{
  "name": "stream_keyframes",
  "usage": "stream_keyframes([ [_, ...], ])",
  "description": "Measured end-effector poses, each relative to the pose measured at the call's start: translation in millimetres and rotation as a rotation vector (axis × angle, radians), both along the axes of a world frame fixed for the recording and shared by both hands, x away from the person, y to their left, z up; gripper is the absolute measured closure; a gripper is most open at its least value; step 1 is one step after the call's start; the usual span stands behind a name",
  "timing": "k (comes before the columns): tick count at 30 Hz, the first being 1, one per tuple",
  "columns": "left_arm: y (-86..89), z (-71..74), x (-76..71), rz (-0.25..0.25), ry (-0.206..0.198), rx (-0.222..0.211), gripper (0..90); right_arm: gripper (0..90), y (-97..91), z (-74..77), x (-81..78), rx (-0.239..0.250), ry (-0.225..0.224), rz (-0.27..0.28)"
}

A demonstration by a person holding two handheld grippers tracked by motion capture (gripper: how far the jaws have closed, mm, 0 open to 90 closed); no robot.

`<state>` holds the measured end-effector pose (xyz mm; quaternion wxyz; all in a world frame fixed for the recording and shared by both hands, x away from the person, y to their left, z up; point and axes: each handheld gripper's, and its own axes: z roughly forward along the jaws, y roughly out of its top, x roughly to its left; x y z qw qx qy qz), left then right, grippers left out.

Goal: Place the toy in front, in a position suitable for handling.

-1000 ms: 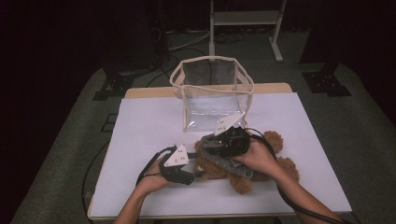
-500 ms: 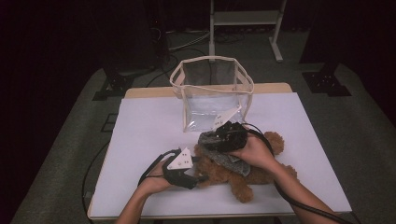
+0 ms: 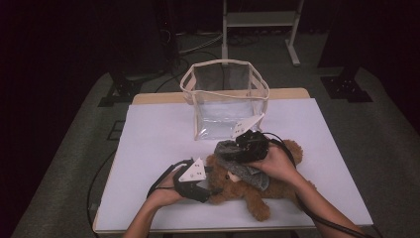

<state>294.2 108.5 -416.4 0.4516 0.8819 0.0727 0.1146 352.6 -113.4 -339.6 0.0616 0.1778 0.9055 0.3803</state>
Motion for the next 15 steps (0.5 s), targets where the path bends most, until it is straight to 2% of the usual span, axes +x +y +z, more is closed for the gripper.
stream_keyframes([
  [3,1.0,-0.7,0.1,-0.005,0.022,-0.007,33.4,70.8,6.4,-5.3,2.5,-0.005,0.005,0.0],
  [6,2.2,-2.3,0.3,-0.012,0.01,0.017,33.4,70.8,14.8,-8.2,-2.2,-0.015,0.003,0.023],
  [7,1.8,-2.6,-0.4,-0.002,0.015,0.003,33.5,70.9,14.2,-7.7,-2.7,-0.019,-0.002,0.025],
  [10,1.8,-0.8,-0.8,-0.002,-0.003,0.014,33.5,70.9,2.1,-4.6,-3.7,-0.011,-0.006,0.003],
  [15,1.6,-2.7,-1.1,0.001,0.004,-0.002,33.3,70.9,-32.6,-5.1,-12.9,0.019,-0.001,-0.065],
])
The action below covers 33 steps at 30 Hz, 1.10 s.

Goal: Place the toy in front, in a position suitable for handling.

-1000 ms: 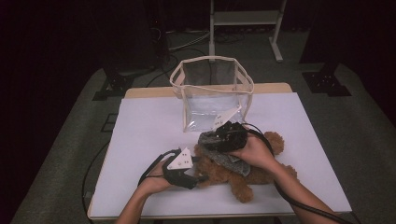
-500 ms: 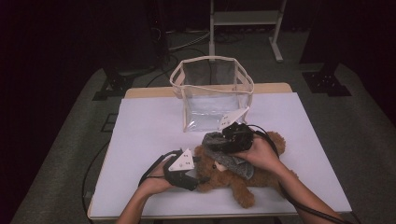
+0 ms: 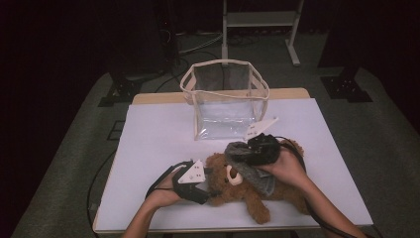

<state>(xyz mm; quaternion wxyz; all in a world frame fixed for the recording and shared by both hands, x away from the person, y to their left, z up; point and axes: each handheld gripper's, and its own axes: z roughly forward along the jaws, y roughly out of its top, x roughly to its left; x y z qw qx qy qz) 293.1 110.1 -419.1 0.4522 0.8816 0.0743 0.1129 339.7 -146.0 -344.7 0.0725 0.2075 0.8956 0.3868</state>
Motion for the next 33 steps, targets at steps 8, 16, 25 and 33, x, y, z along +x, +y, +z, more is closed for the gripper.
stream_keyframes([
  [8,-3.2,-0.5,1.7,0.003,-0.005,0.005,30.0,70.9,-60.6,-4.0,-15.9,0.039,0.001,-0.075],
  [16,-1.7,0.9,1.9,-0.003,-0.003,0.009,29.9,70.8,-111.8,-7.7,-37.3,0.105,-0.013,-0.173],
  [25,5.6,20.8,5.6,0.026,-0.012,-0.071,29.2,70.7,-112.9,-28.0,-43.6,0.197,0.023,-0.175],
  [33,-12.5,25.2,8.3,-0.038,0.026,-0.075,34.8,70.6,-109.8,-31.2,-67.3,0.195,0.008,-0.128],
])
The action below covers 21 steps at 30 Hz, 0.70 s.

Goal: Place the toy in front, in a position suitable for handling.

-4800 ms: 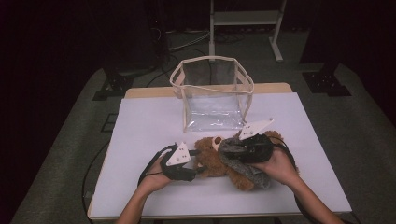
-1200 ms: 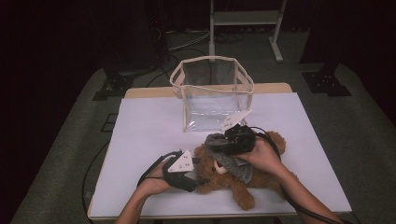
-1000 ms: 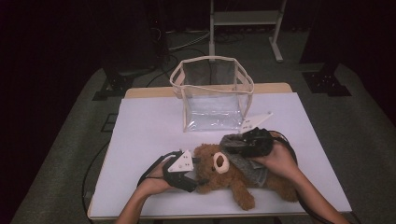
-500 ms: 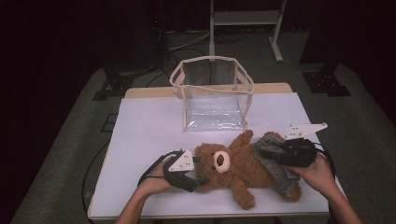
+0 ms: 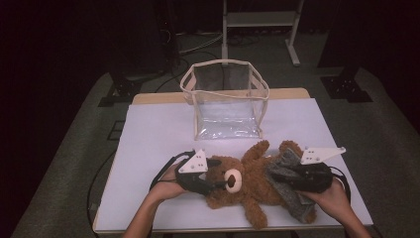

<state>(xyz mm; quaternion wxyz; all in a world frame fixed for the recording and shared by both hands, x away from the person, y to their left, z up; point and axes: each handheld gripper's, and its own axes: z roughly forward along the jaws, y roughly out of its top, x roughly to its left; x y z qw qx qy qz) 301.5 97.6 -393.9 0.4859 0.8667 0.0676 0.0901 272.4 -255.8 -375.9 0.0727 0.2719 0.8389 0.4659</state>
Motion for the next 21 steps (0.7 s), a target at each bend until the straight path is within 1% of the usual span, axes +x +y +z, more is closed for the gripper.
stream_keyframes([
  [2,0.7,-0.9,-1.7,-0.009,-0.001,0.002,35.0,70.5,-5.0,1.0,-4.1,0.011,0.006,0.006],
  [3,0.8,-1.1,-2.6,-0.009,-0.001,0.004,35.3,70.6,-7.2,3.2,-5.3,0.017,-0.005,0.003],
  [5,0.6,-1.6,-3.3,-0.017,0.005,0.01,35.8,70.6,-7.4,10.8,-3.9,-0.001,-0.025,-0.002],
  [7,0.3,-1.7,-3.1,-0.022,0.008,0.01,36.0,70.6,-2.1,18.4,2.7,-0.027,-0.056,-0.009],
  [8,0.5,-1.6,-3.1,-0.022,0.008,0.011,36.0,70.6,3.3,21.9,9.3,-0.039,-0.064,-0.004],
  [10,1.0,-1.6,-3.1,-0.02,0.007,0.009,35.9,70.5,12.3,23.6,19.6,-0.05,-0.065,0.0],
  [12,2.1,-1.4,-3.3,-0.016,0.003,0.014,35.7,70.4,23.0,20.3,28.6,-0.066,-0.053,0.011],
  [13,3.2,-1.1,-3.2,-0.01,-0.001,0.023,35.0,70.3,28.2,16.7,31.0,-0.079,-0.053,0.017],
  [14,4.3,-0.6,-2.8,-0.005,0.0,0.038,31.9,70.3,32.0,13.2,31.2,-0.094,-0.057,0.017],
  [15,5.6,-0.3,-2.4,0.004,-0.001,0.061,27.0,70.4,33.6,10.7,30.0,-0.099,-0.067,0.013],
  [16,7.7,-0.7,-2.0,0.019,0.001,0.072,23.0,70.5,32.6,8.9,28.5,-0.095,-0.069,0.011],
  [17,9.1,-1.0,-1.8,0.026,0.009,0.063,19.9,70.5,29.7,6.8,26.3,-0.077,-0.058,0.011],
  [19,13.9,-0.1,-0.4,0.043,0.033,0.021,17.0,70.6,24.8,2.9,22.3,-0.057,-0.043,0.013],
  [21,16.3,0.4,1.2,0.066,0.047,0.011,12.1,70.6,19.9,-1.0,18.0,-0.038,-0.031,0.017],
])
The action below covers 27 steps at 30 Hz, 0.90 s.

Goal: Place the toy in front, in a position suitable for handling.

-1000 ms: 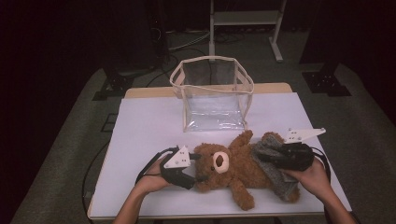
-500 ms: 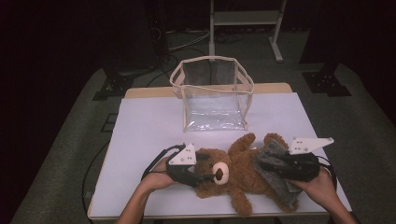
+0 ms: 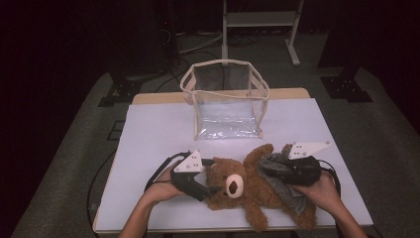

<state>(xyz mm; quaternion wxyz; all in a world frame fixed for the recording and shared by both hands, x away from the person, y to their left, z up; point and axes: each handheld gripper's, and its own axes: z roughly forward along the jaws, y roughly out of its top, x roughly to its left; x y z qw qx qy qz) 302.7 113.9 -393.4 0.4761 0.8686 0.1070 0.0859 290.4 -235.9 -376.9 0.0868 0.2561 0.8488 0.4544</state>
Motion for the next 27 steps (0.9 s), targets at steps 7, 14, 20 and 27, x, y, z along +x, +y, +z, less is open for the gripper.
stream_keyframes([
  [7,-1.9,-10.2,5.3,-0.015,0.112,-0.024,6.8,70.8,-4.5,-5.3,-17.1,0.01,-0.017,0.003],
  [14,-17.5,-22.2,8.0,-0.114,0.191,-0.008,2.6,70.9,-10.5,-10.4,-27.9,0.028,-0.007,0.023],
  [20,-24.9,-17.9,9.9,-0.147,0.149,0.026,19.5,70.8,-12.4,-11.5,-28.4,0.041,-0.009,0.017],
  [27,-16.8,-2.9,24.2,-0.093,0.078,0.048,35.2,70.4,-7.7,-3.2,-8.8,0.06,-0.029,-0.001],
])
